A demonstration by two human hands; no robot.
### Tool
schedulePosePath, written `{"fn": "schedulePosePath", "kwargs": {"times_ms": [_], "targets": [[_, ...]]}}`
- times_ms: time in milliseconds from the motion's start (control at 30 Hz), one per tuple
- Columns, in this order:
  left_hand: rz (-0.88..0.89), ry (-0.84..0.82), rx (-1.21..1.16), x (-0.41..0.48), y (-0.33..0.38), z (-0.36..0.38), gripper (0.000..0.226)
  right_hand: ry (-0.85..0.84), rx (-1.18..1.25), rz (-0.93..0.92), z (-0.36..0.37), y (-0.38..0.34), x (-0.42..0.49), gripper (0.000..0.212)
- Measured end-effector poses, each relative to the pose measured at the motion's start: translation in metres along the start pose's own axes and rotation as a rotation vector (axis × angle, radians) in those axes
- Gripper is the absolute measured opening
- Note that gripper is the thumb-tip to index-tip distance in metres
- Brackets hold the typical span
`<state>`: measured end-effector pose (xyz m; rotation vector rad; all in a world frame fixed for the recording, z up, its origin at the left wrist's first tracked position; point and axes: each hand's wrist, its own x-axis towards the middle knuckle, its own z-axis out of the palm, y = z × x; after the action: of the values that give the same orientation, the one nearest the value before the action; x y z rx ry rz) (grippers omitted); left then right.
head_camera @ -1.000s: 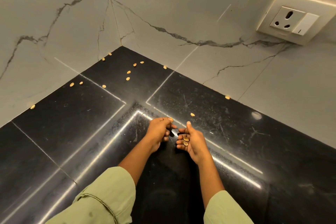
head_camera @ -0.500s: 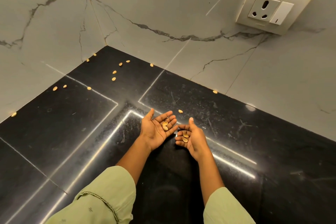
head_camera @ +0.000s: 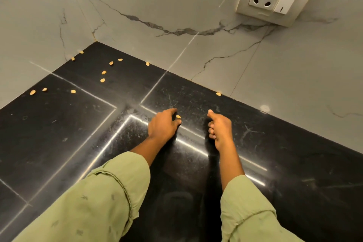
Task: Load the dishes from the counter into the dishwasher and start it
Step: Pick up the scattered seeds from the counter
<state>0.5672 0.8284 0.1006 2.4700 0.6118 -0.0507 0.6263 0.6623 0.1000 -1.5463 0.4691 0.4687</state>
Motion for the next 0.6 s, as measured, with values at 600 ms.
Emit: {"fn": "schedulePosePath", "kwargs": {"times_ms": [600], "targets": [[0.239,0.021,0.255,0.018,-0.015,0.014,0.026,-0.160,0.174,0.081,-0.010,0.002,0.013,0.056]]}}
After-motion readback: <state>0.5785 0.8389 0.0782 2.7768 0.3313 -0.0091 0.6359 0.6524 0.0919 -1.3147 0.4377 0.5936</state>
